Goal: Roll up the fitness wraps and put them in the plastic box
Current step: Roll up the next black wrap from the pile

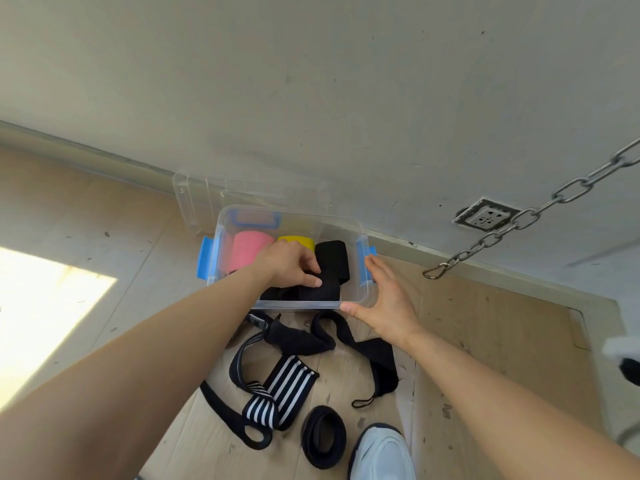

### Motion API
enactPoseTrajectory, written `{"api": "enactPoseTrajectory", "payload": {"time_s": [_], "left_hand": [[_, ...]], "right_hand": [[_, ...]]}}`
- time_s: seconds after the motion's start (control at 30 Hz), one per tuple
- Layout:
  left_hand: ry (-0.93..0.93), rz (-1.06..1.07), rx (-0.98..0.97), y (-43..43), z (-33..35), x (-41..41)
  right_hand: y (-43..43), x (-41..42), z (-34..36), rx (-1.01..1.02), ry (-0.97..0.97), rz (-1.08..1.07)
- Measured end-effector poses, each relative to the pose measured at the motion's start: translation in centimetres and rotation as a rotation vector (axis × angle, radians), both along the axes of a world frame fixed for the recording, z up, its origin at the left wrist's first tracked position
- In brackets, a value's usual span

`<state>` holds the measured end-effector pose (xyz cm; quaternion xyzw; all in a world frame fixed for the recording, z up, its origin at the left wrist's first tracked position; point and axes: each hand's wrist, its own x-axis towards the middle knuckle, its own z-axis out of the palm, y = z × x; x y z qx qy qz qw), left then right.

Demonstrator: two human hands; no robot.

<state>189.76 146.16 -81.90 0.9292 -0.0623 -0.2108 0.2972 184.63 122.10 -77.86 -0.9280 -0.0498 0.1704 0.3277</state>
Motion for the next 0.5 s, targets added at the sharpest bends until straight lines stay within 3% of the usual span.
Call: {"api": "enactPoseTrajectory", "payload": {"time_s": [0.33, 0.5], "left_hand": [[-0.196, -0.075, 0.287, -1.5, -0.4, -0.1], [-0.123, -0.101, 0.131, -1.2, 0.0, -1.4]], "right_hand": [[0.1, 0.0, 0.1, -0.004, 0.0, 0.002], [0.1, 0.0, 0.3, -0.016, -0.012, 0.016]]}}
